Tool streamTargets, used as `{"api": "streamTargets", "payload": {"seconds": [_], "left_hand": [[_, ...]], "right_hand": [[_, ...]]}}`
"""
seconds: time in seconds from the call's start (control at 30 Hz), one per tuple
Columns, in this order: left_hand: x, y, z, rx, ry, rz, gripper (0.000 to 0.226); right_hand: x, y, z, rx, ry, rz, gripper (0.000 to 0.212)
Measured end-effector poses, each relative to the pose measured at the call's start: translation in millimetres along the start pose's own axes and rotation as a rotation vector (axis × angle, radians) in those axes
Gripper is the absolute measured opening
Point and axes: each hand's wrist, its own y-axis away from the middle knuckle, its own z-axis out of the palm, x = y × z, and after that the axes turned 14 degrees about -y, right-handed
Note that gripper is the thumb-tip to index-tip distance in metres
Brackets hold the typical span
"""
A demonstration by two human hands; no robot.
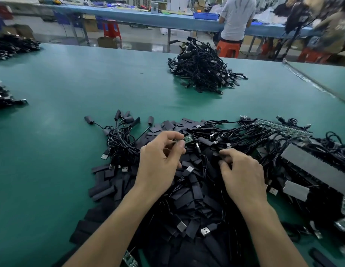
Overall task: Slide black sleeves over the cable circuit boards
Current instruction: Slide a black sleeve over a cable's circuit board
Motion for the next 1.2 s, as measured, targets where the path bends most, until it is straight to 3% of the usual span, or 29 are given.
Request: {"api": "streamTargets", "payload": {"seconds": [0.2, 0.4, 0.57, 0.67, 0.87, 1.0, 1.07, 1.2], "left_hand": [[-11, 6, 5, -0.087, -0.012, -0.083, 0.015], [-13, 7, 4, -0.116, -0.018, -0.091, 0.011], [-13, 7, 3, -0.123, -0.003, -0.098, 0.011], [-12, 8, 3, -0.133, -0.012, -0.089, 0.01], [-12, 7, 3, -0.135, -0.017, -0.09, 0.01], [-12, 7, 2, -0.13, -0.007, -0.101, 0.01], [-12, 8, 2, -0.142, -0.004, -0.107, 0.011], [-10, 9, 2, -0.18, 0.017, -0.091, 0.019]], "right_hand": [[1, 0, 1, 0.106, -0.11, -0.041, 0.026], [0, 2, 1, 0.101, -0.091, -0.092, 0.016], [4, 2, 2, -0.048, 0.089, 0.0, 0.036], [5, 0, 4, -0.097, 0.126, 0.007, 0.035], [6, -3, 7, 0.078, 0.001, -0.04, 0.021], [5, -3, 4, 0.248, -0.247, -0.113, 0.016], [4, -2, 2, 0.234, -0.406, -0.14, 0.016], [-1, 0, 3, 0.029, -0.682, -0.228, 0.031]]}}
